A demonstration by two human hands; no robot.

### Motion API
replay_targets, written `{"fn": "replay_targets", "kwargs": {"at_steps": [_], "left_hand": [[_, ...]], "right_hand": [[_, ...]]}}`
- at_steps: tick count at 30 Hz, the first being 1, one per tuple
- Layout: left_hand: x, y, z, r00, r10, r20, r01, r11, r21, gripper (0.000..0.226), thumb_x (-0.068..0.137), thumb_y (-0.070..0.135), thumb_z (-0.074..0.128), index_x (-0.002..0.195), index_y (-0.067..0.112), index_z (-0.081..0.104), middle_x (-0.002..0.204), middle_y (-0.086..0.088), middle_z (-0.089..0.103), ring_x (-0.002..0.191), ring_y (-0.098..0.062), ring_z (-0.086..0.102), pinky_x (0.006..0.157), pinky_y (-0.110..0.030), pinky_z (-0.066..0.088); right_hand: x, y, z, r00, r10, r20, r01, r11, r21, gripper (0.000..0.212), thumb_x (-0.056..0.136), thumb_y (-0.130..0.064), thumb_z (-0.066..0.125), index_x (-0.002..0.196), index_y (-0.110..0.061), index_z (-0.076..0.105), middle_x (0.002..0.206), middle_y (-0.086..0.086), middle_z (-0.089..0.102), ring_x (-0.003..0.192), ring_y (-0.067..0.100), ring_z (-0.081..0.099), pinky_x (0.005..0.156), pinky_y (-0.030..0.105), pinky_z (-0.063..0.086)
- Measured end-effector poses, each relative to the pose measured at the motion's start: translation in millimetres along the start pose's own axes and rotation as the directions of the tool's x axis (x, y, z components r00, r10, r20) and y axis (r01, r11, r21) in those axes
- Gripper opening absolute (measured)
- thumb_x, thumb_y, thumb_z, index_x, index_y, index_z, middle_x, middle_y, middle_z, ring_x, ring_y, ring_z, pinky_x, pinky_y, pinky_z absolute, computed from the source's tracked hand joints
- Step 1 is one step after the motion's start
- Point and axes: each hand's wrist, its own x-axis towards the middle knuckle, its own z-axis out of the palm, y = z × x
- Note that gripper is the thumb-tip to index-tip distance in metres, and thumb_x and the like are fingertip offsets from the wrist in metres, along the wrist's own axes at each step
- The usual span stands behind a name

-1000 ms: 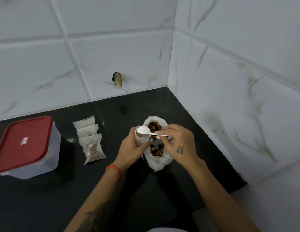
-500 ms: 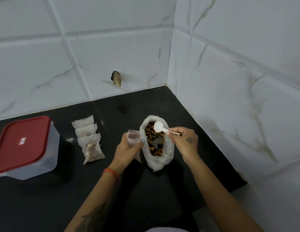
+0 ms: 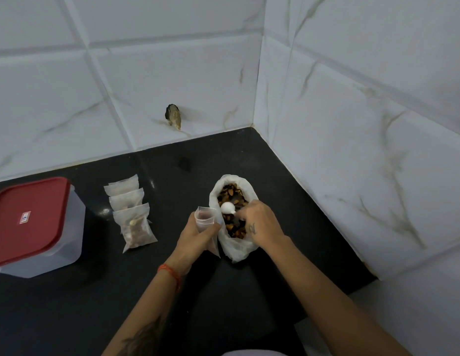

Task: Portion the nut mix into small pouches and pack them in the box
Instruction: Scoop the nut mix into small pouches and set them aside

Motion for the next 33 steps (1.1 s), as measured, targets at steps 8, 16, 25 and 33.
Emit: {"fn": "replay_targets", "kwargs": {"at_steps": [8, 16, 25, 33], "left_hand": [[-1, 3, 4, 1.0, 0.005, -0.01, -0.005, 1.0, 0.022, 0.045, 0.085, 0.035, 0.067, 0.124, 0.034, 0.044, 0.119, 0.005, 0.06, 0.112, -0.014, 0.057, 0.1, -0.045, 0.046], [-4, 3, 3, 1.0, 0.012, 0.007, -0.012, 1.0, 0.01, 0.032, 0.085, 0.033, 0.067, 0.109, 0.041, 0.047, 0.117, 0.003, 0.061, 0.11, -0.015, 0.059, 0.1, -0.046, 0.047], [-6, 6, 4, 1.0, -0.015, 0.013, 0.016, 1.0, -0.011, 0.039, 0.087, 0.031, 0.065, 0.119, 0.036, 0.043, 0.118, 0.005, 0.059, 0.108, -0.013, 0.057, 0.093, -0.04, 0.05], [-8, 13, 10, 0.999, -0.034, 0.024, 0.036, 0.996, -0.086, 0.038, 0.091, 0.026, 0.06, 0.127, 0.026, 0.046, 0.116, 0.002, 0.06, 0.099, -0.013, 0.061, 0.068, -0.028, 0.052]], "right_hand": [[14, 1, -11, 0.977, 0.1, -0.188, -0.098, 0.995, 0.018, 0.028, 0.096, -0.017, 0.05, 0.12, -0.016, 0.064, 0.099, 0.007, 0.054, 0.083, 0.013, 0.046, 0.069, 0.021, 0.036], [7, 5, -6, 0.998, 0.04, -0.048, -0.041, 0.999, -0.017, 0.022, 0.09, -0.014, 0.055, 0.104, -0.017, 0.072, 0.09, 0.002, 0.056, 0.082, 0.016, 0.058, 0.067, 0.021, 0.042], [-13, 16, -2, 0.965, 0.172, -0.196, -0.147, 0.98, 0.133, 0.024, 0.092, -0.013, 0.057, 0.112, -0.018, 0.07, 0.105, 0.003, 0.063, 0.092, 0.017, 0.061, 0.08, 0.022, 0.049], [-3, 14, -5, 0.94, 0.34, -0.026, -0.295, 0.85, 0.436, 0.018, 0.087, -0.015, 0.064, 0.1, -0.022, 0.075, 0.103, -0.002, 0.072, 0.078, 0.014, 0.068, 0.085, 0.023, 0.052]]}}
